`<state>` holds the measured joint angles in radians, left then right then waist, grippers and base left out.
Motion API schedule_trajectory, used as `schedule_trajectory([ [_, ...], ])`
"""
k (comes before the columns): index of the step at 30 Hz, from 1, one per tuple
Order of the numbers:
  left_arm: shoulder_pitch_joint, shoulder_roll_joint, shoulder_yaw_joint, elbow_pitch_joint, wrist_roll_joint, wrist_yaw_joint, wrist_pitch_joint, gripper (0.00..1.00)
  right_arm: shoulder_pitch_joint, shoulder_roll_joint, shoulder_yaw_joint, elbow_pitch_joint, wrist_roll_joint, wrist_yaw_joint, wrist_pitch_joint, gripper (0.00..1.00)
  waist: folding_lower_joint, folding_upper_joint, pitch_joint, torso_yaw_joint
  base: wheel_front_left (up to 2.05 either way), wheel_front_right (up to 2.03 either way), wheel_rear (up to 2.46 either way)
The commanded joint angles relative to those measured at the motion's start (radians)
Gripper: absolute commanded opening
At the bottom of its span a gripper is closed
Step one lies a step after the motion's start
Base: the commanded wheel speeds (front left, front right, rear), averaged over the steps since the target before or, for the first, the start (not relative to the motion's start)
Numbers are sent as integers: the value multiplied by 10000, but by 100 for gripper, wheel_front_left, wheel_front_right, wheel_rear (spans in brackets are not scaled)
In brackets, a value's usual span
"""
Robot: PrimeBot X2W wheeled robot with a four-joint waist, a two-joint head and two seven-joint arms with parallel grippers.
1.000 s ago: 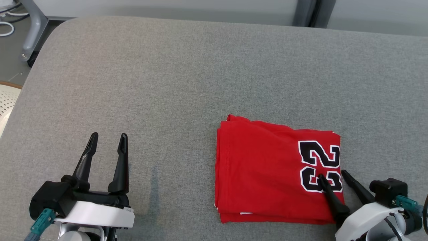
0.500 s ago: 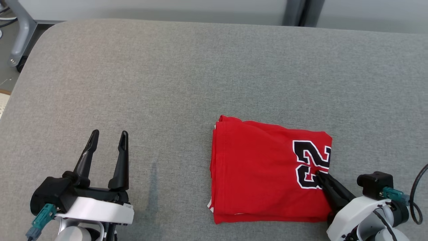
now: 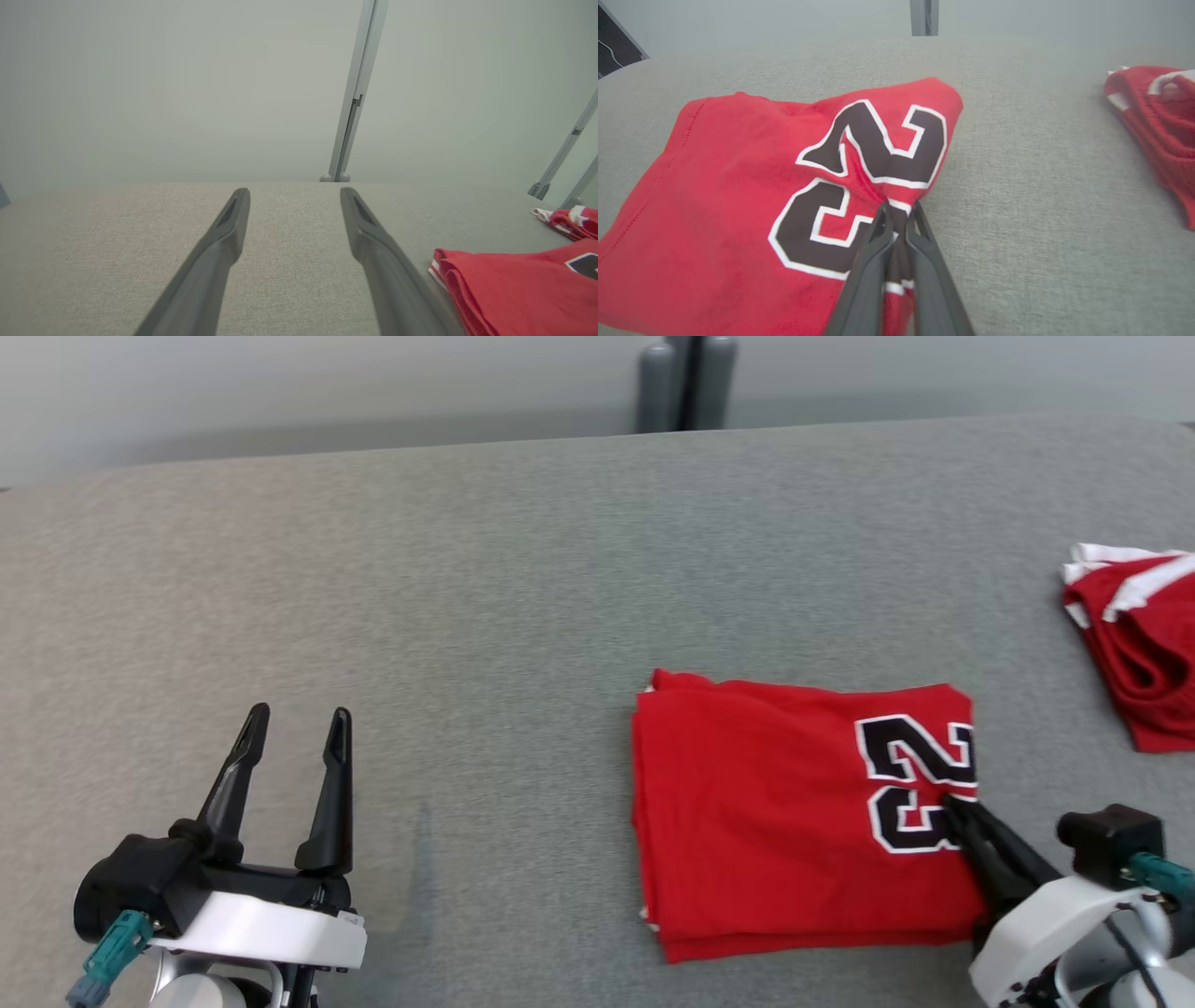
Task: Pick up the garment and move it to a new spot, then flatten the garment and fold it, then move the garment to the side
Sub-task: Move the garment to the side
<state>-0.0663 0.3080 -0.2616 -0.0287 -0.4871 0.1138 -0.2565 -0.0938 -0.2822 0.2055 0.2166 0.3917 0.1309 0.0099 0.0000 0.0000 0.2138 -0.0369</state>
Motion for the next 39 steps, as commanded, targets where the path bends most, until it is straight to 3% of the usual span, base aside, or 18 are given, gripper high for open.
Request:
schedule_trajectory([
  [1, -131, 96, -23, -59, 71, -58, 34, 100, 62, -121, -148, -68, -85, -3, 29, 0, 0, 0, -9, -417, 0, 0, 0],
  [12, -343, 413, -73, -296, 166, -35, 367, 100, -410, -467, -467, -443, -137, -3, -185, 0, 0, 0, 388, -1456, 0, 0, 0],
  [24, -1250, 958, -189, -955, 536, -191, 884, 100, -2719, -1317, -891, 424, -131, -3, -1242, 0, 0, 0, 1805, -1964, 0, 0, 0],
  [39, -2647, 1482, -441, -1533, 1043, -385, 1575, 100, -4838, -2578, -2949, 2052, -92, -3, -2298, 0, 0, 0, 3751, -2292, 0, 0, 0],
])
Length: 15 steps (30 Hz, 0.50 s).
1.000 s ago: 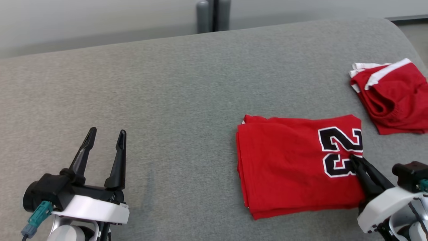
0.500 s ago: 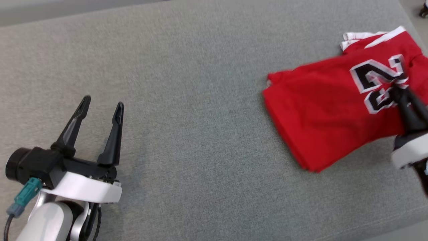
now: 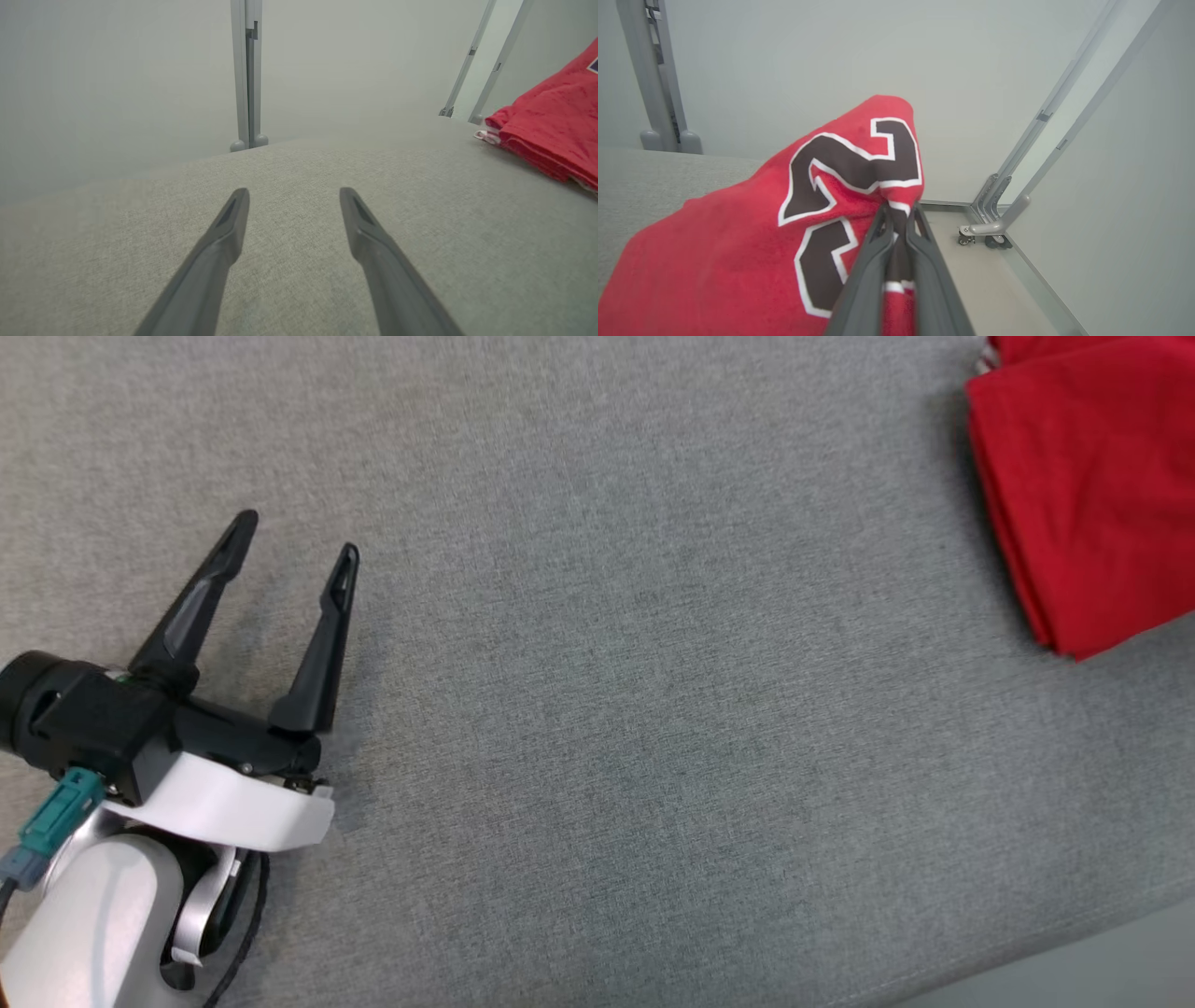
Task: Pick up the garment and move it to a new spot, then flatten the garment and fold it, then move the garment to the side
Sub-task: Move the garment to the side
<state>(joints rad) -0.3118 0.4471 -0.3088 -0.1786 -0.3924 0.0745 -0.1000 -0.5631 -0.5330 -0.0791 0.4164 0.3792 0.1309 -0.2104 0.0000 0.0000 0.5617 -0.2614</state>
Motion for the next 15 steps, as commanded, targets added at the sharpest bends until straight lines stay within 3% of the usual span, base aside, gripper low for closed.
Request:
schedule_trajectory([
  [1, -267, 73, 25, -77, 91, 8, 36, 100, -211, -59, -213, 127, 8, -3, -135, 0, 0, 0, 373, -62, 0, 0, 0],
  [4, -423, 134, 21, -171, 164, 34, 100, 100, -443, 29, -397, 335, -151, -3, -253, 1, 0, 0, 644, -103, 0, 0, 0],
  [6, -546, 173, 14, -219, 201, 63, 141, 100, -574, 172, -587, 504, -240, -3, -330, 62, 0, 0, 783, -110, 0, 0, 0],
  [7, -602, 190, 26, -260, 239, 84, 142, 100, -640, 208, -713, 615, -351, -3, -387, 100, 0, 0, 852, -111, 0, 0, 0],
  [15, -674, 226, -43, -397, 381, 232, 168, 100, -395, 987, -1559, 889, -445, -3, -563, 100, 0, 0, 1040, -134, 0, 0, 0],
])
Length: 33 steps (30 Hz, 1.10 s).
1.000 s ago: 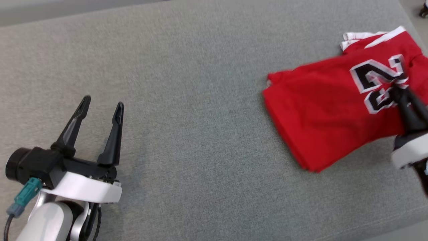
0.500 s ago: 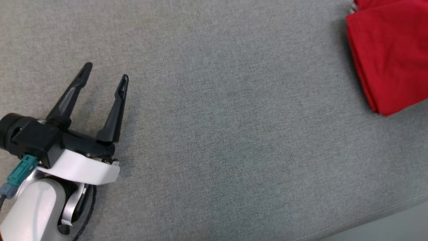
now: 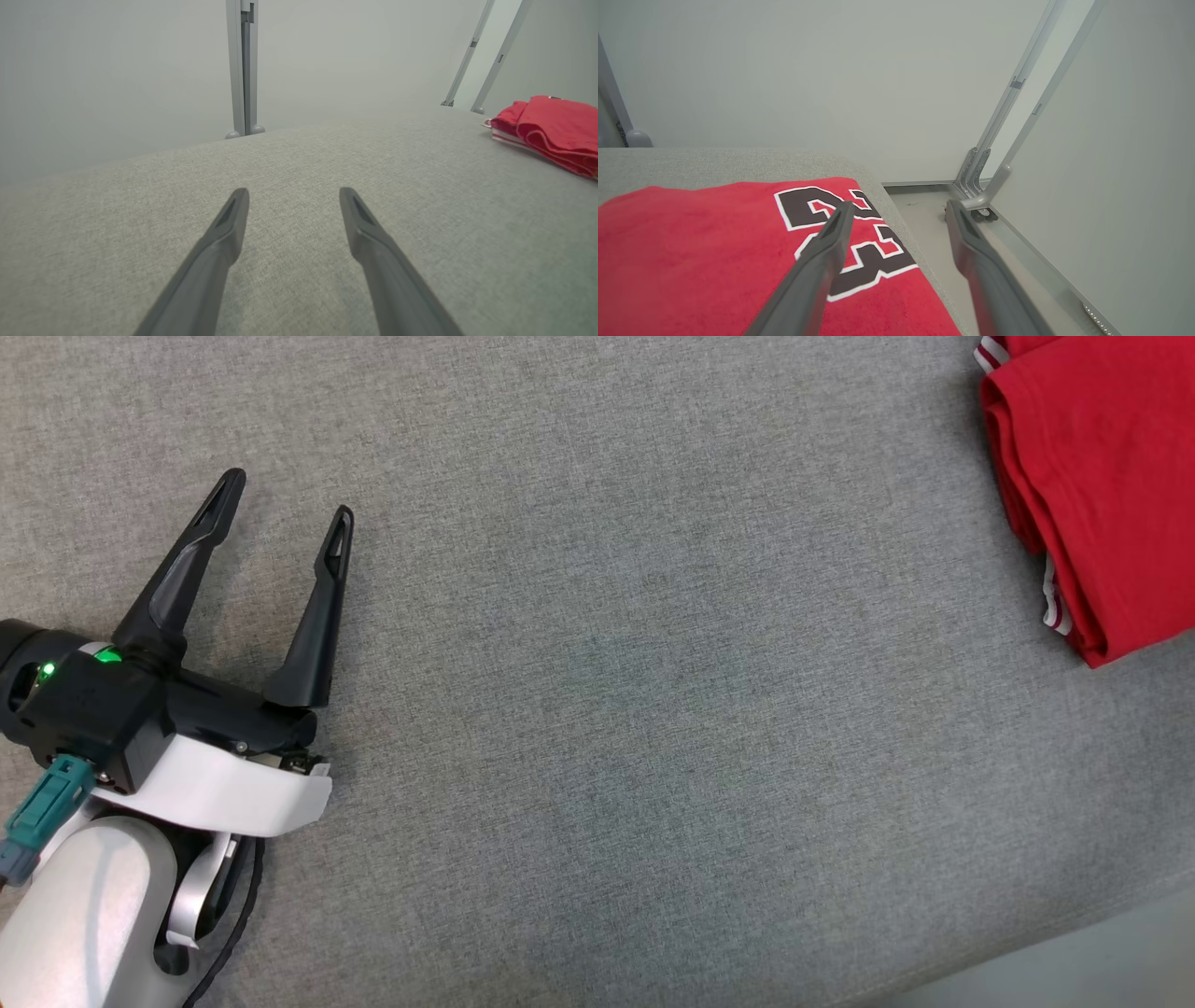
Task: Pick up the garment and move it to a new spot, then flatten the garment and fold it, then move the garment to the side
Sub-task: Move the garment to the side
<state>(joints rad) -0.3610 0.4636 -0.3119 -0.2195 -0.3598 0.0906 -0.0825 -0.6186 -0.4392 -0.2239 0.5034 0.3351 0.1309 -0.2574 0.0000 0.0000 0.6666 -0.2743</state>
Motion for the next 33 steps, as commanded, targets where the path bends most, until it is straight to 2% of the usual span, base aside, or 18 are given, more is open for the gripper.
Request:
schedule_trajectory([
  [1, -160, 58, 1, 24, 35, 87, -25, 100, 213, 166, -166, -33, 22, -3, -88, 100, 0, 0, -24, -11, 0, 0, 0],
  [8, 270, -155, 109, 286, -258, 197, -330, 100, 1150, 1132, -520, -1375, -41, -3, -92, 100, 0, 0, -627, 29, 0, 0, 0],
  [11, 438, -296, 122, 456, -410, 271, -513, 100, 1691, 1610, -325, -1961, -107, -3, -92, 100, 0, 0, -1030, 116, 0, 0, 0],
  [17, 802, -580, 124, 752, -647, 361, -812, 100, 2527, 2372, 344, -2775, -172, -3, -85, 100, 0, 0, -1692, 360, 0, 0, 0],
  [21, 1202, -791, 245, 1021, -931, 512, -1052, 100, 2973, 2971, 1336, -3282, -204, -3, 82, 100, 0, 0, -2265, 598, 0, 0, 0],
  [26, 1542, -966, 328, 1259, -1139, 587, -1282, 100, 3110, 3206, 1986, -3380, -251, -3, 234, 100, 0, 0, -2759, 1028, 0, 0, 0],
  [33, 1974, -1215, 432, 1717, -1421, 524, -1560, 100, 3376, 3176, 2227, -3479, -603, -3, 418, 100, 0, 0, -3437, 1771, 0, 0, 0],
])
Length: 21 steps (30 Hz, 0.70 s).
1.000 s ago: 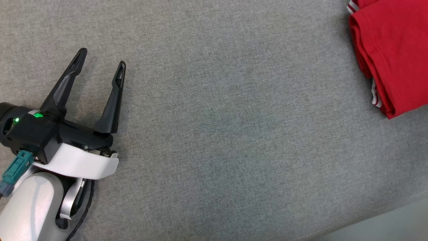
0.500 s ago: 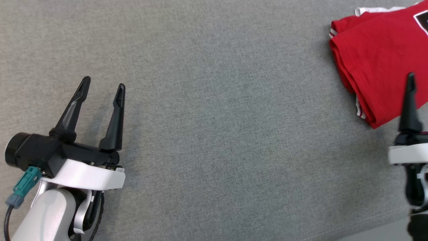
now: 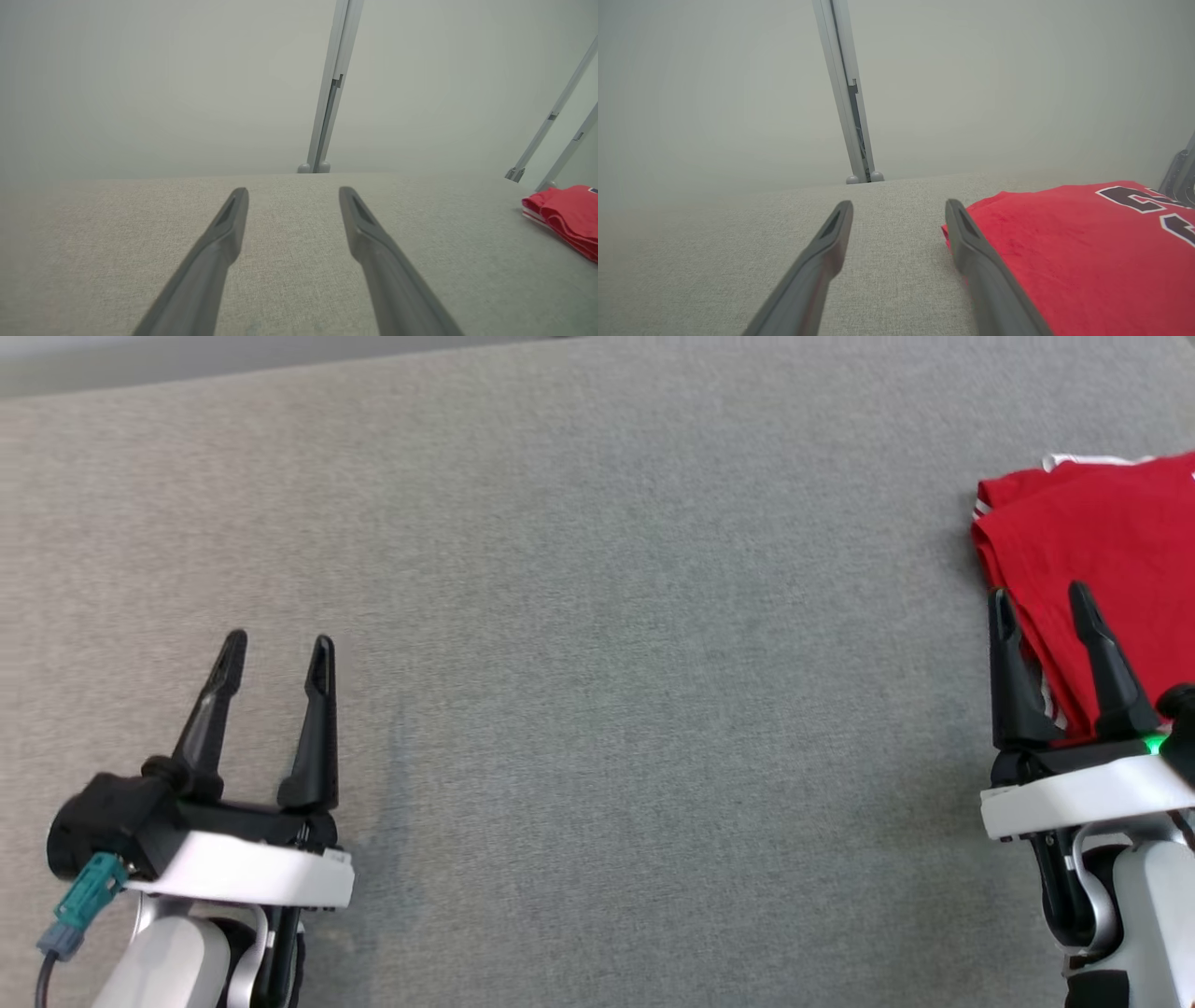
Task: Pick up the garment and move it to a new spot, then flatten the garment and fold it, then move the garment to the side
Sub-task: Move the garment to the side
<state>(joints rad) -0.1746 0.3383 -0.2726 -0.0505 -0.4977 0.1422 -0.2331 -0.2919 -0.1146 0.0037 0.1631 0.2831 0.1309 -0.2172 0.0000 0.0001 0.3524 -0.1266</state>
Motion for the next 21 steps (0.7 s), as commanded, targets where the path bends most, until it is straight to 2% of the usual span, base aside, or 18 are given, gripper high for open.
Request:
schedule_trajectory([
  [1, 166, -5, 51, 116, -88, -28, -66, 100, 207, -52, -28, -110, -73, -3, 38, 100, 0, -1, -428, 411, 0, 0, 0],
  [12, 1351, -266, 355, 593, -217, 178, -259, 100, 1224, -101, 122, -791, -360, -3, 764, 100, 0, -1, -1844, 1189, 0, 0, 0],
  [21, 1982, -190, 319, 777, -338, 63, -260, 100, 2425, -56, -300, -1499, -568, -3, 1289, 100, 0, -1, -2713, 1414, 0, 0, 0],
])
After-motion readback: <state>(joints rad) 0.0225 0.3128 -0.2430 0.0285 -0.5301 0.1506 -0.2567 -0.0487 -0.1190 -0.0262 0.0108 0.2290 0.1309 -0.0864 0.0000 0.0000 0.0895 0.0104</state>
